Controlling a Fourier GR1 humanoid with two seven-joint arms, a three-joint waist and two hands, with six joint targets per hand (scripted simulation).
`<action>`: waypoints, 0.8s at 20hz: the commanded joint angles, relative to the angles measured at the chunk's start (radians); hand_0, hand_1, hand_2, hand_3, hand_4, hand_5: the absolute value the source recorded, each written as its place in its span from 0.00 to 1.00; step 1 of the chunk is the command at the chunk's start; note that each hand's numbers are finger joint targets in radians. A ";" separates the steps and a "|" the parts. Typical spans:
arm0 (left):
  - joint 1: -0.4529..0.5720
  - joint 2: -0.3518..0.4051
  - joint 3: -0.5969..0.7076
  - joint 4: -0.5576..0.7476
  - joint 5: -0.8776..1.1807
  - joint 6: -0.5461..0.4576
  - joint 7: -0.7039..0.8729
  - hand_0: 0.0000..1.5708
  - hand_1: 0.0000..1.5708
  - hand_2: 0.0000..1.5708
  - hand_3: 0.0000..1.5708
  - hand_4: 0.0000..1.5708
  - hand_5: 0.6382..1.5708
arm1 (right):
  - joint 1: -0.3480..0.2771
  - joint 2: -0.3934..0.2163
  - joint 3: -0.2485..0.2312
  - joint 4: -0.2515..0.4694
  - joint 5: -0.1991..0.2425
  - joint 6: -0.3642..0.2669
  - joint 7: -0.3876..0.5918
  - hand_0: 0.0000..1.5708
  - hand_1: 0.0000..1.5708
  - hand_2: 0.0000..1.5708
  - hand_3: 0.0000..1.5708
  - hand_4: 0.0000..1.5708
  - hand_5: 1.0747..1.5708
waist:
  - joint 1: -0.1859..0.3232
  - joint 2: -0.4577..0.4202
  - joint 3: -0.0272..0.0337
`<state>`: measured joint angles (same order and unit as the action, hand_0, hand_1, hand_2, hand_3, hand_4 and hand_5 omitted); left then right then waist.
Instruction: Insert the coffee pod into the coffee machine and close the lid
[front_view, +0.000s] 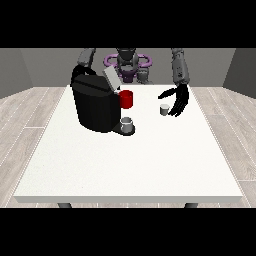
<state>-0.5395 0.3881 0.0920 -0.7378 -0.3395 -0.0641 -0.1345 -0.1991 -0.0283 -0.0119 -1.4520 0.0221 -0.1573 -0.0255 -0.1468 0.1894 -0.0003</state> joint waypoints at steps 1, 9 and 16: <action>-0.002 0.022 -0.030 0.063 -0.074 0.037 -0.049 0.37 0.37 0.46 0.30 0.00 1.00 | 0.002 0.027 0.049 -0.022 0.029 -0.028 0.013 0.00 0.00 0.00 0.00 0.30 1.00 | -0.013 0.023 -0.0003; -0.060 -0.025 -0.049 0.117 -0.161 0.164 -0.068 0.44 0.44 0.53 0.38 0.00 1.00 | -0.036 -0.002 -0.001 0.012 0.006 -0.005 0.012 0.00 0.00 0.00 0.00 0.31 1.00 | -0.019 0.028 -0.0001; -0.112 0.032 -0.005 0.183 -0.191 0.239 -0.100 0.53 0.53 0.62 0.48 0.24 1.00 | 0.004 0.011 0.023 -0.021 -0.017 0.026 -0.019 0.00 0.00 0.00 0.00 0.33 1.00 | -0.056 0.045 -0.0002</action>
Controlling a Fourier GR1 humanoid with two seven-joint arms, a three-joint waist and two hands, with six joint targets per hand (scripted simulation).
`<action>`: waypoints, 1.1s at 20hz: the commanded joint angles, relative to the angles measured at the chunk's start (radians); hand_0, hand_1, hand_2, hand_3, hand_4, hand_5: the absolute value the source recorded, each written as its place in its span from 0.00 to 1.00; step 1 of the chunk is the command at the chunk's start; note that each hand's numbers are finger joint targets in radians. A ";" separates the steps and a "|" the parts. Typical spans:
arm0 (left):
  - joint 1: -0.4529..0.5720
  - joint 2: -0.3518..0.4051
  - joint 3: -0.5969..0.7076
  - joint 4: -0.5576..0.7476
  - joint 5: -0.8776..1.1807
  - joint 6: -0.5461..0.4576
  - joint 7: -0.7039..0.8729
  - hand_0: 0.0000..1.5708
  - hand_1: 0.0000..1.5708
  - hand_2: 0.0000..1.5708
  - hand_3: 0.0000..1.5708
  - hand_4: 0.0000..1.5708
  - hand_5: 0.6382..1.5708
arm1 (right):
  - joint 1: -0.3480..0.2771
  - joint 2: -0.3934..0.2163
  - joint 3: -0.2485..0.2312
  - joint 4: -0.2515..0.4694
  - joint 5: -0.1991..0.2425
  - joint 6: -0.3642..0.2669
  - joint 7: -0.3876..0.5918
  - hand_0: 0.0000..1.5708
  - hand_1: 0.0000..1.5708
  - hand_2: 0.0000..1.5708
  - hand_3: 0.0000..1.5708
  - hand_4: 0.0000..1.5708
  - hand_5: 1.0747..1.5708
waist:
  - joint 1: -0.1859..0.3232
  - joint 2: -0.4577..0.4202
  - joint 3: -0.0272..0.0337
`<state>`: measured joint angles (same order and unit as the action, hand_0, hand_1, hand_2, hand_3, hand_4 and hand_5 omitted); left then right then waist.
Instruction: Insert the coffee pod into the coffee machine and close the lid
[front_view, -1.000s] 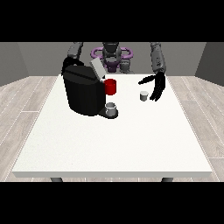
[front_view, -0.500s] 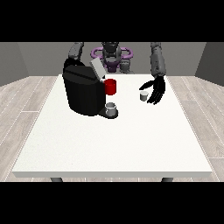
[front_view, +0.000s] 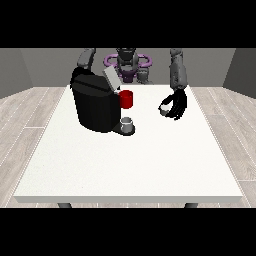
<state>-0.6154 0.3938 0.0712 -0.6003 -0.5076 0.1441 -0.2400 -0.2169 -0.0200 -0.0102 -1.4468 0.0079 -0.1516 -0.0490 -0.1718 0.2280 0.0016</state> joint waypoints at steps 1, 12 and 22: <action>-0.004 -0.013 0.001 0.065 -0.037 0.065 -0.039 0.59 0.59 0.66 0.53 0.23 1.00 | 0.020 0.019 0.046 -0.051 -0.001 -0.036 0.028 0.00 0.00 0.00 0.00 0.32 1.00 | -0.017 0.003 -0.0022; -0.070 0.062 0.000 0.093 -0.073 -0.021 -0.106 0.84 0.84 0.91 0.90 0.35 1.00 | 0.054 0.018 0.061 -0.012 -0.026 -0.050 -0.046 0.00 0.00 0.00 0.00 0.27 1.00 | -0.009 0.005 -0.0021; -0.202 -0.008 -0.058 -0.040 -0.086 -0.178 -0.026 0.79 0.79 0.84 0.84 0.34 1.00 | -0.001 0.018 -0.018 0.176 -0.027 -0.030 -0.041 0.00 0.00 0.00 0.00 0.28 1.00 | 0.049 -0.103 -0.0012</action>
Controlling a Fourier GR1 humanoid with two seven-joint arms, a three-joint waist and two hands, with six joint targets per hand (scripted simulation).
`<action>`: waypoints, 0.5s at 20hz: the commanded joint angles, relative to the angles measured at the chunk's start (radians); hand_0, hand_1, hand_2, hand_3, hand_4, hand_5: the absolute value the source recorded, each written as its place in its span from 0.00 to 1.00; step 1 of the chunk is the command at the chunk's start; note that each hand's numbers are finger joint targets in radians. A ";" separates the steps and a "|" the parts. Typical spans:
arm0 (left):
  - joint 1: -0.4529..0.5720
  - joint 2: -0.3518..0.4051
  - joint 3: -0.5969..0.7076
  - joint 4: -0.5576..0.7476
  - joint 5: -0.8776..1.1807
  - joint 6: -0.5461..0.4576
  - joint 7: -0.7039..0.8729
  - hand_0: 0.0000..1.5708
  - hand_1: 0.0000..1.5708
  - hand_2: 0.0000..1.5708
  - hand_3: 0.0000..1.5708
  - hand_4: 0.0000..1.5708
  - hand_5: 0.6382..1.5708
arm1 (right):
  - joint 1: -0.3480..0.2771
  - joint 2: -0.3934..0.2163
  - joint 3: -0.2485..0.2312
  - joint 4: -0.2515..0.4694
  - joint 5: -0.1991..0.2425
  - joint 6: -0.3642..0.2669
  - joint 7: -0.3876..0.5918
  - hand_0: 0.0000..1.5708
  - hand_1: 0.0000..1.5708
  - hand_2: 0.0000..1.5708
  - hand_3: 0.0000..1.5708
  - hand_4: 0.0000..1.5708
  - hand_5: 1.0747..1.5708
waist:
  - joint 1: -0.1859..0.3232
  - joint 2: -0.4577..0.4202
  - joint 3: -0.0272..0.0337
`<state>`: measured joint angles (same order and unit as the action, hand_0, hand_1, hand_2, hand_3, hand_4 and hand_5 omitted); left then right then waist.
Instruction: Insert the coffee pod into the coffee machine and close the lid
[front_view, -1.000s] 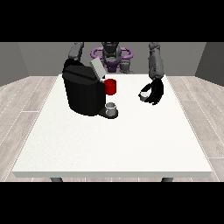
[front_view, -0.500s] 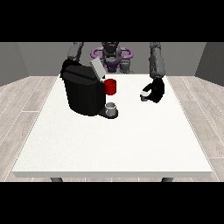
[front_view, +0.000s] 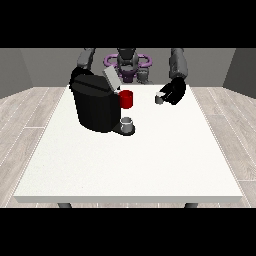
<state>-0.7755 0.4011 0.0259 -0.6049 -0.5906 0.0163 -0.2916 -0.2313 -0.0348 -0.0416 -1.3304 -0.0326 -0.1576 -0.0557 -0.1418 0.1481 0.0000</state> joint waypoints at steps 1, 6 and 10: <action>-0.027 0.008 -0.013 -0.031 -0.014 -0.050 -0.010 0.80 0.80 0.84 0.83 0.34 1.00 | -0.041 -0.015 -0.019 0.023 -0.005 -0.004 0.033 0.00 0.00 0.00 0.00 0.26 1.00 | 0.017 -0.026 0.0000; -0.106 -0.032 -0.012 -0.059 -0.022 -0.063 0.070 0.80 0.80 0.85 0.82 0.35 1.00 | -0.077 0.000 -0.039 0.068 -0.031 0.014 -0.051 0.00 0.00 0.00 0.00 0.31 1.00 | 0.003 0.006 0.0004; -0.132 -0.001 0.007 -0.050 -0.014 -0.119 0.097 0.80 0.80 0.85 0.82 0.36 1.00 | 0.006 -0.002 -0.011 0.024 -0.031 0.036 -0.013 0.00 0.00 0.00 0.00 0.32 1.00 | -0.052 -0.054 0.0003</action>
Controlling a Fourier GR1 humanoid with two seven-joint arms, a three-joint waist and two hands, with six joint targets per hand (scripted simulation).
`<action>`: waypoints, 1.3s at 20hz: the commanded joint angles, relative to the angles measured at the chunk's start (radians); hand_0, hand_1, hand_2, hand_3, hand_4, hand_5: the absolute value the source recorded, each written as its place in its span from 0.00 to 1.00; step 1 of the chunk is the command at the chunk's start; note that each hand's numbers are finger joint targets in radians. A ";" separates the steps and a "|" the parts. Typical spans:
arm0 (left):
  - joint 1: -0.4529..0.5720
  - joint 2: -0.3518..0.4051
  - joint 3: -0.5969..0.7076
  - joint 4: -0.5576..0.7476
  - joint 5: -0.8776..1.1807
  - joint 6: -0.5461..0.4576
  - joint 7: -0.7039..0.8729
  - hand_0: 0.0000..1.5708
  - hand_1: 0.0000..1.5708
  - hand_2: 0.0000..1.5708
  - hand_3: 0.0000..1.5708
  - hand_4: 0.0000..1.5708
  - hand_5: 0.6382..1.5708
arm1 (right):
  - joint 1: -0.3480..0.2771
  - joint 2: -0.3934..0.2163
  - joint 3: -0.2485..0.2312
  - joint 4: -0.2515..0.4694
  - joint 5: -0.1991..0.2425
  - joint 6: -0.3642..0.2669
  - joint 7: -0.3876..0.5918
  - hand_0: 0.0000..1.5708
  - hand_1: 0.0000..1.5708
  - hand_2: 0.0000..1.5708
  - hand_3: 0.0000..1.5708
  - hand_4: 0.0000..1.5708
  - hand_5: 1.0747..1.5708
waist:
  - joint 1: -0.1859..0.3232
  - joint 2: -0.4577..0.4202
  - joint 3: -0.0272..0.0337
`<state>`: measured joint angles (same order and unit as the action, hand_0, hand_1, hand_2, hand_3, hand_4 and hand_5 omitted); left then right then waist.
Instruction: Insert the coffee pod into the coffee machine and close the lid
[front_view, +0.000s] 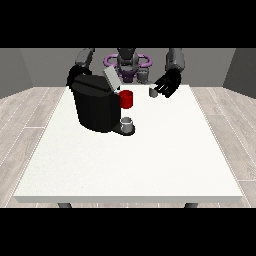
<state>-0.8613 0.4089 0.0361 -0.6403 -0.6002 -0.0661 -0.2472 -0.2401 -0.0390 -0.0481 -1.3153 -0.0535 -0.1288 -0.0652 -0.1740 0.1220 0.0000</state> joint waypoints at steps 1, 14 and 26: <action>-0.057 0.011 0.003 -0.017 0.001 -0.070 0.039 0.80 0.80 0.85 0.82 0.35 1.00 | -0.012 0.008 0.007 -0.004 0.019 -0.029 0.015 0.00 0.00 0.00 0.00 0.31 1.00 | -0.002 -0.031 0.0001; -0.223 0.083 0.095 0.000 0.020 -0.061 0.067 0.82 0.82 0.85 0.81 0.31 1.00 | -0.049 0.007 0.041 -0.079 0.039 -0.022 0.020 0.00 0.00 0.00 0.00 0.32 1.00 | -0.105 0.080 -0.0002; -0.286 0.051 0.082 -0.003 -0.014 -0.043 0.094 0.83 0.83 0.85 0.79 0.31 1.00 | -0.121 -0.016 -0.011 -0.061 0.029 -0.042 0.032 0.00 0.00 0.00 0.00 0.31 1.00 | -0.095 0.136 0.0001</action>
<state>-1.1473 0.4642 0.1158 -0.6384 -0.6109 -0.1190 -0.1313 -0.3311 -0.0393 -0.0306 -1.3837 -0.0147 -0.1661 -0.0390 -0.2876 0.2351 0.0002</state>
